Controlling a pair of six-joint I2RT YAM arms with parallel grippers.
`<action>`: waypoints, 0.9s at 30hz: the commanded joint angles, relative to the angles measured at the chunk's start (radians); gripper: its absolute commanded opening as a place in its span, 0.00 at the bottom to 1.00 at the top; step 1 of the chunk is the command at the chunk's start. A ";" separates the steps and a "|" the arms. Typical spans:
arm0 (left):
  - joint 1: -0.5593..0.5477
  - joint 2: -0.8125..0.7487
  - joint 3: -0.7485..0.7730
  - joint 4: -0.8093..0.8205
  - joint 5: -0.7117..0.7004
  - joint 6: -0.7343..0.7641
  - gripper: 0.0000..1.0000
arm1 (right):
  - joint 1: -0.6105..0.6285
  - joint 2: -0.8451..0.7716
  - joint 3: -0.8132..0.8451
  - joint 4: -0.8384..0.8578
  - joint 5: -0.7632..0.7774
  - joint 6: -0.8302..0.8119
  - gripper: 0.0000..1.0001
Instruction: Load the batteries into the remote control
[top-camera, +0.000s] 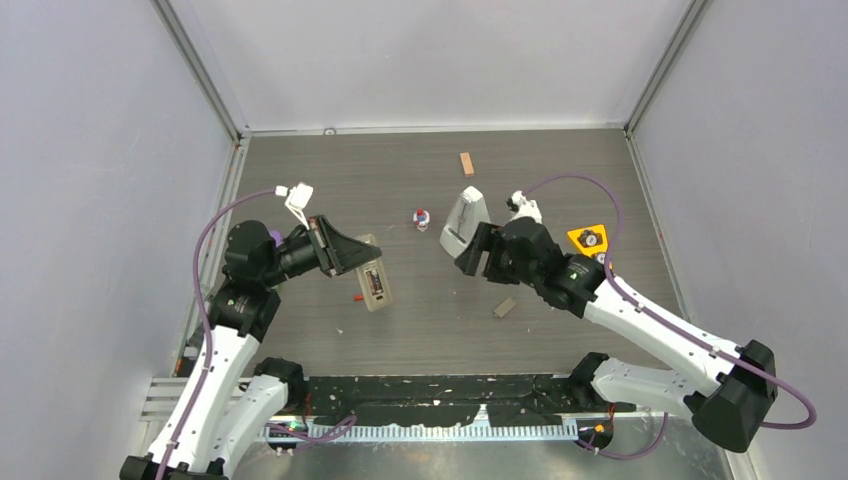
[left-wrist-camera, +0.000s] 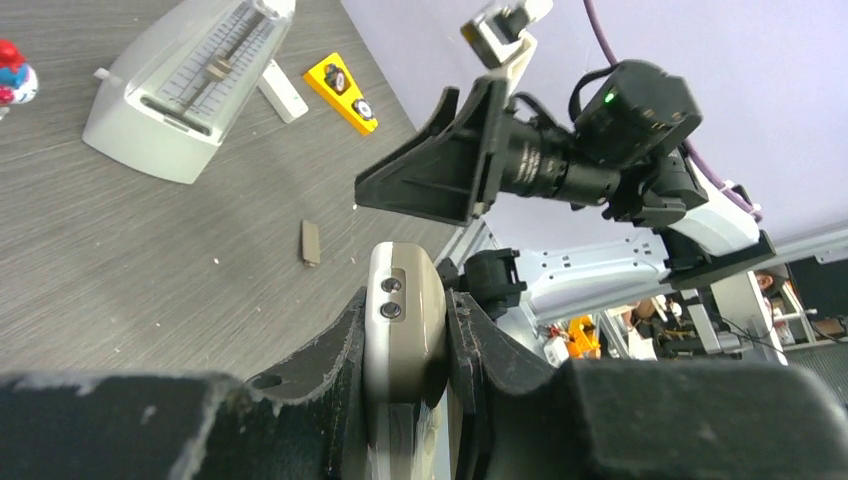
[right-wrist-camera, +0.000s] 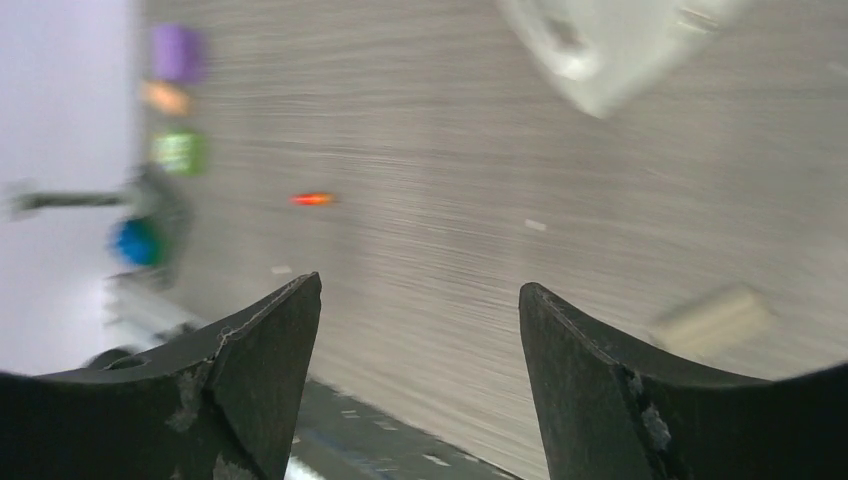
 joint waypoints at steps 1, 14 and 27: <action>0.003 -0.036 -0.023 0.036 -0.077 0.001 0.00 | -0.010 -0.023 -0.093 -0.241 0.243 -0.012 0.76; 0.003 -0.194 0.184 -0.570 -0.851 0.074 0.00 | 0.227 0.471 0.175 0.128 -0.096 -0.484 0.69; 0.003 -0.227 0.303 -0.738 -0.910 0.070 0.00 | 0.317 0.966 0.546 0.215 -0.274 -0.935 0.70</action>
